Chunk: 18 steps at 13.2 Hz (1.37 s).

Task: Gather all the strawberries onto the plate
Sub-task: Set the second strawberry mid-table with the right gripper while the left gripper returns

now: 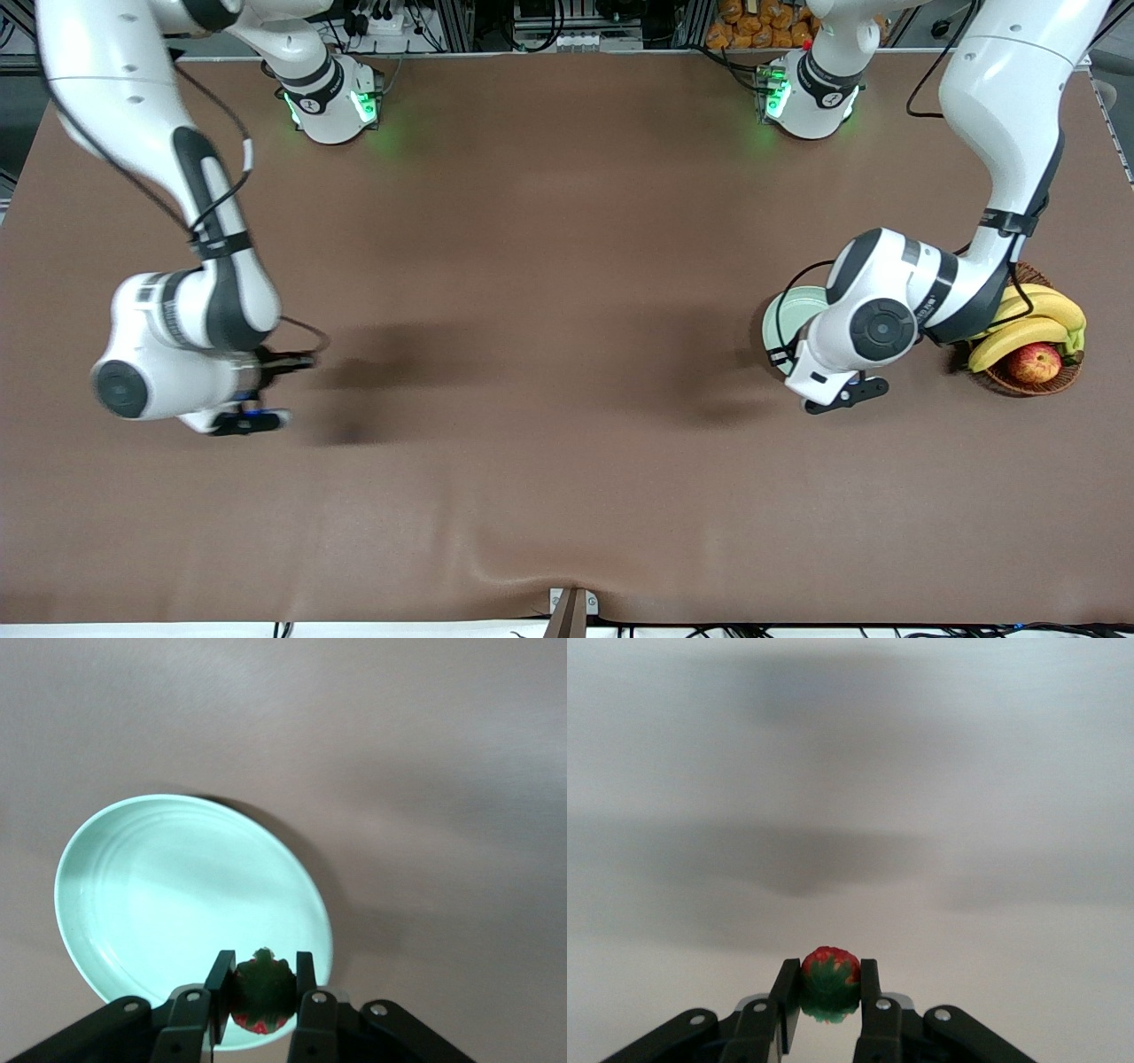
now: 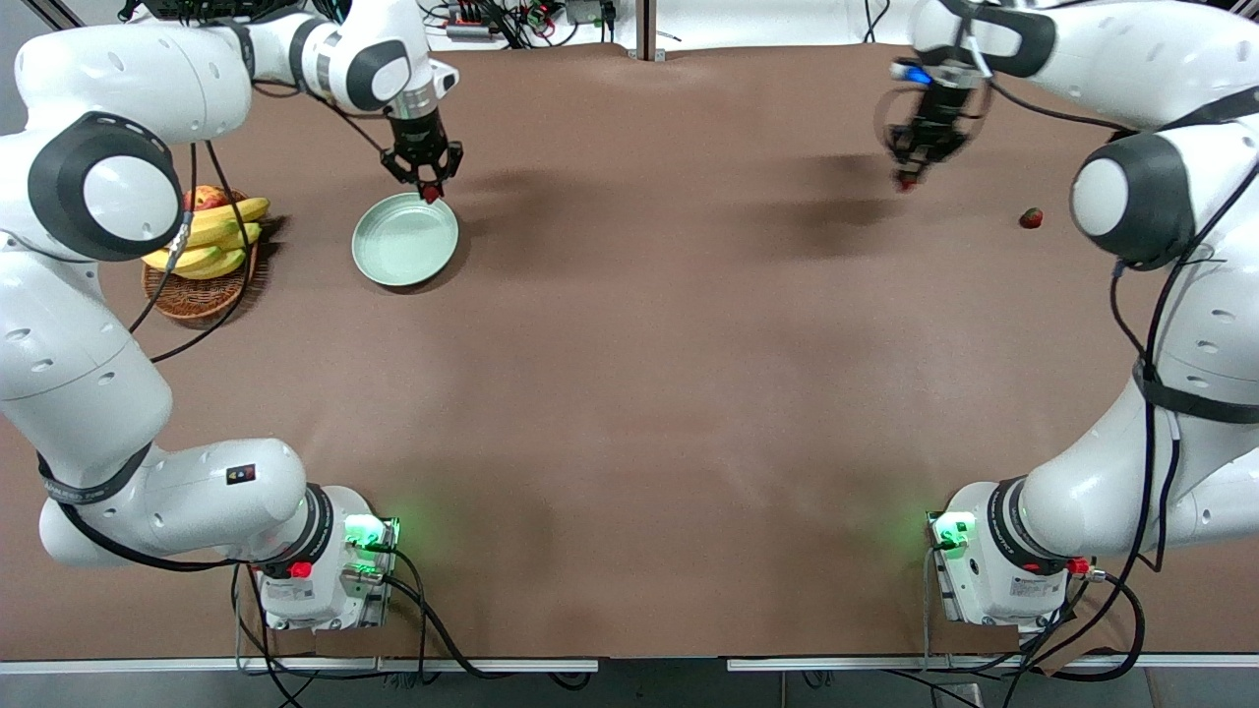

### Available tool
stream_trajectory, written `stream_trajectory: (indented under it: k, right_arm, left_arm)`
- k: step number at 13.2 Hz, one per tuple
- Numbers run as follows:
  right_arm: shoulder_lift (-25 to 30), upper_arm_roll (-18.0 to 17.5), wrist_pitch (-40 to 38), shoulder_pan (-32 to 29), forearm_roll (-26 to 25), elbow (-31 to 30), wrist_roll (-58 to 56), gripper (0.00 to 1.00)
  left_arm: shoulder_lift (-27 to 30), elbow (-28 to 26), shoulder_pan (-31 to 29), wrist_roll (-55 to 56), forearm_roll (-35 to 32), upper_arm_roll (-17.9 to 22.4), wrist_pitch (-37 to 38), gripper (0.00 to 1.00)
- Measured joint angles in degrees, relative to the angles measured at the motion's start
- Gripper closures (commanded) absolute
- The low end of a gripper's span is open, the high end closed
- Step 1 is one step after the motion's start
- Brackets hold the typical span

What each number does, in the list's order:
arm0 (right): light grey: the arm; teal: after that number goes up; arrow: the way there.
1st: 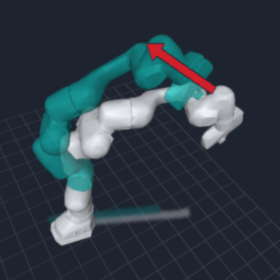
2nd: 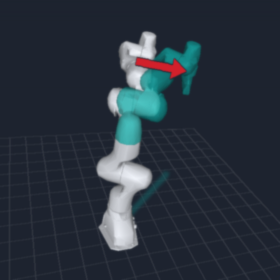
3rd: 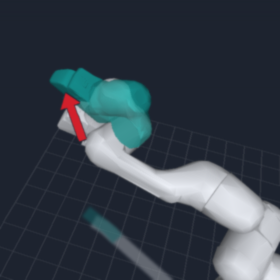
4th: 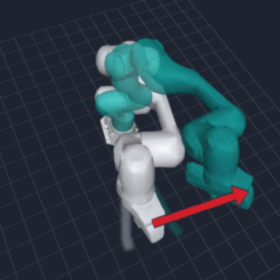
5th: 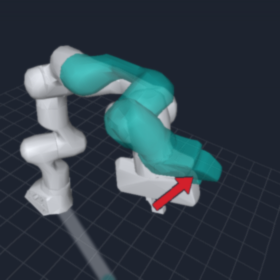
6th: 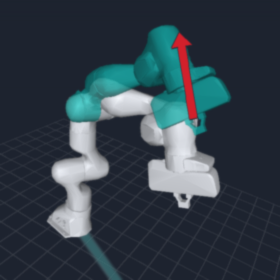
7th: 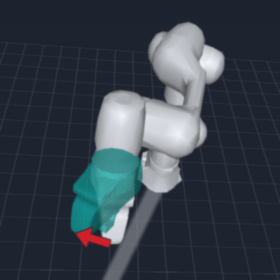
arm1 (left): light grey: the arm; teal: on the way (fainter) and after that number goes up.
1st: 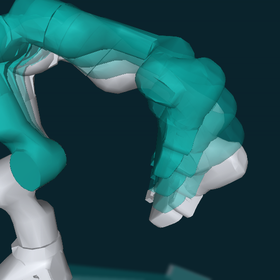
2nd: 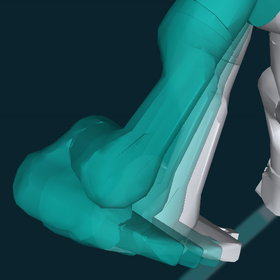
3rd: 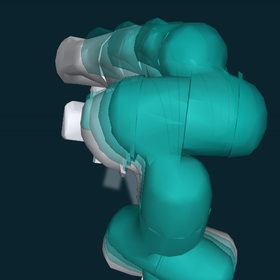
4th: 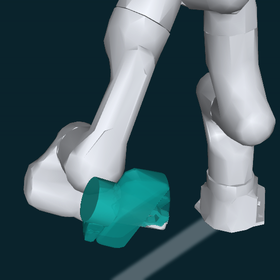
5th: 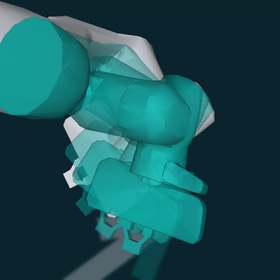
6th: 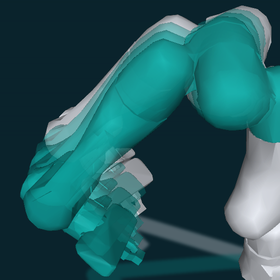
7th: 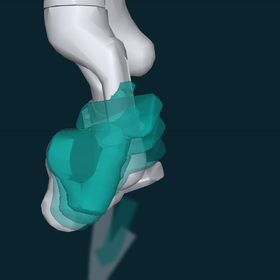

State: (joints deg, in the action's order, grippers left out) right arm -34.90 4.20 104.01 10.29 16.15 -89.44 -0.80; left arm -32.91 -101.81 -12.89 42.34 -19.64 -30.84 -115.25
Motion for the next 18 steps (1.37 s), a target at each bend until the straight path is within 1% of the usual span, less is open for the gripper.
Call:
stream_trajectory:
  k: [1, 2, 3, 4, 5, 7, 8, 9, 10, 11, 13, 14, 16, 18]
  right_arm:
    - [-0.1, 0.0, 0.1, 2.8, 6.9, 0.0, 4.2, 1.0]
    - [-0.5, -0.1, 1.0, 5.6, 14.5, -0.1, 7.6, 1.0]
    - [-0.9, -0.1, 3.4, 8.6, 21.7, -0.1, 10.2, 1.0]
    - [-1.4, -0.1, 6.7, 11.7, 27.2, -0.1, 11.9, 1.0]
    - [-2.0, -0.1, 10.0, 14.7, 31.6, -0.2, 12.9, 1.0]
    - [-3.7, -0.1, 16.9, 20.3, 39.3, -0.2, 13.7, 1.0]
    - [-4.6, -0.1, 19.9, 22.9, 41.8, -0.3, 13.7, 1.0]
    - [-5.6, -0.1, 21.9, 25.2, 42.9, -0.3, 13.7, 1.0]
    - [-6.6, -0.1, 23.5, 27.2, 43.4, -0.3, 13.8, 0.95]
    - [-7.5, -0.1, 25.3, 29.0, 43.5, -0.3, 13.9, 0.77]
    - [-9.1, -0.1, 29.0, 31.7, 43.6, -0.3, 14.1, 0.26]
    - [-9.8, -0.1, 29.9, 32.3, 43.6, -0.3, 14.2, 0.12]
    - [-10.4, 0.1, 30.3, 32.5, 43.6, -0.3, 14.2, 0.01]
    - [-10.3, 0.9, 29.5, 31.6, 43.6, -0.1, 14.2, 0.01]
  left_arm:
    - [-0.2, -1.3, -0.9, -0.4, 0.0, 0.0, -1.4, 0.54]
    - [-0.3, -2.6, -1.7, -1.0, 0.0, 0.0, -2.9, 0.06]
    - [-0.4, -3.5, -2.2, -1.4, 0.0, 0.0, -3.9, 0.0]
    - [-0.3, -3.8, -2.5, -1.6, 0.0, -0.1, -4.3, 0.0]
    - [-0.1, -3.7, -2.8, -1.6, 0.0, -0.3, -4.4, 0.0]
    - [1.3, -3.3, -3.0, -1.6, 0.0, -1.2, -4.2, 0.0]
    - [2.5, -3.1, -3.1, -1.6, 0.0, -2.1, -3.8, 0.0]
    - [3.9, -2.9, -3.2, -1.6, 0.0, -3.2, -3.1, 0.0]
    - [5.2, -2.5, -3.2, -1.5, 0.0, -4.6, -2.0, 0.0]
    - [6.1, -2.1, -3.1, -1.1, 0.4, -6.0, -1.0, 0.0]
    - [6.9, -1.6, -2.6, 1.4, 2.1, -8.2, -0.1, 0.0]
    - [6.8, -1.7, -1.7, 2.9, 2.7, -8.6, 0.0, 0.0]
    - [5.9, -1.7, 0.9, 6.6, 3.0, -8.7, -0.2, 0.0]
    - [4.1, -1.7, 3.6, 10.2, 3.0, -8.7, -1.2, 0.0]
